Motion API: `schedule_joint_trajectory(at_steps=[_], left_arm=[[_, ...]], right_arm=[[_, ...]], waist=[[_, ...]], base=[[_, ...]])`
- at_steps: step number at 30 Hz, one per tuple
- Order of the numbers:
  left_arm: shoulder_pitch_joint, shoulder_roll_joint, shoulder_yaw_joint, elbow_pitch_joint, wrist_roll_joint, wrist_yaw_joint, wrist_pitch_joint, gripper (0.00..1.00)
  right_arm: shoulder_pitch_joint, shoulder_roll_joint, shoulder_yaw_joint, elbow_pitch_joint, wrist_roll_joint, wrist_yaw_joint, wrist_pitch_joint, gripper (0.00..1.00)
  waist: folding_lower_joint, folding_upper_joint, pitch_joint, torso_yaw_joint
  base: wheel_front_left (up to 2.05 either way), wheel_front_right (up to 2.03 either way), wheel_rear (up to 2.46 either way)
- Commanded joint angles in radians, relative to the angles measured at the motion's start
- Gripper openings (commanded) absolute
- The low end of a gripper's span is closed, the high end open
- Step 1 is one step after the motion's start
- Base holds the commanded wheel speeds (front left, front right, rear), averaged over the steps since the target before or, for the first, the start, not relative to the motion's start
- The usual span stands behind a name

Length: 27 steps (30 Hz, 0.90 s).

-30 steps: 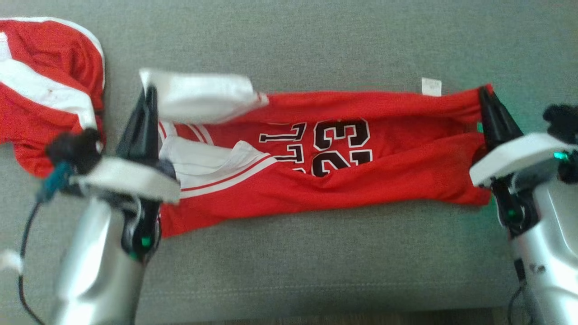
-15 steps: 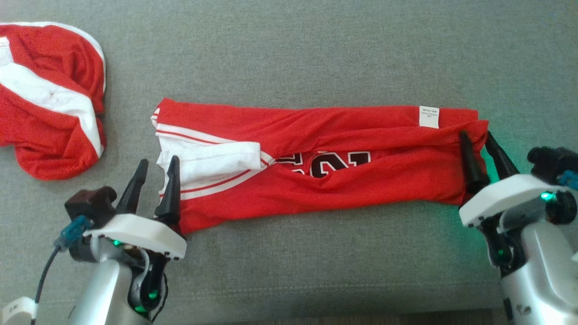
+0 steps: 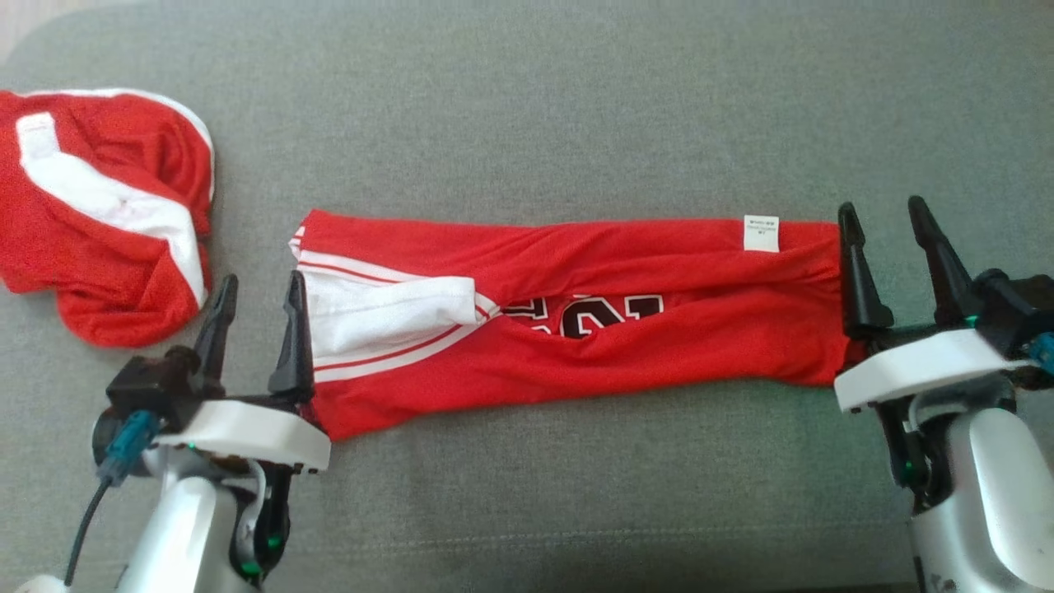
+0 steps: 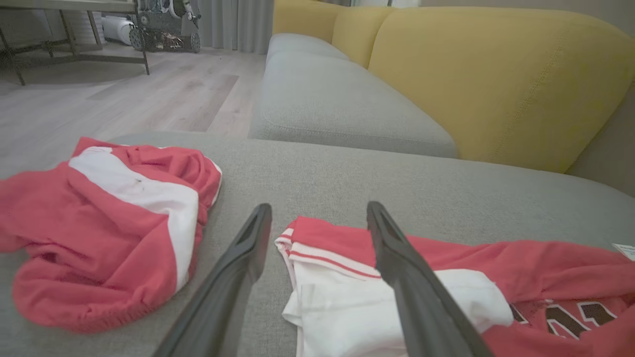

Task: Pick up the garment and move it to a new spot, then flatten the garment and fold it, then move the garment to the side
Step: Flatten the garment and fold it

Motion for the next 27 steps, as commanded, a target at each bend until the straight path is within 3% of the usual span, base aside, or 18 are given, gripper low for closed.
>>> schedule_joint_trajectory(at_steps=[1,27], left_arm=[[-0.022,0.032,0.044,-0.037,0.015,0.003,-0.011,1.0],[-0.008,0.063,0.013,-0.031,0.057,0.032,-0.007,1.0]], right_arm=[[-0.023,-0.003,0.031,-0.043,-0.01,-0.001,-0.013,1.0],[0.071,0.024,0.039,-0.111,-0.028,-0.001,0.009,1.0]], waist=[[0.0001,0.0,-0.014,0.003],[0.0001,0.0,-0.071,-0.003]], base=[[0.0,0.0,0.0],[0.0,0.0,0.0]])
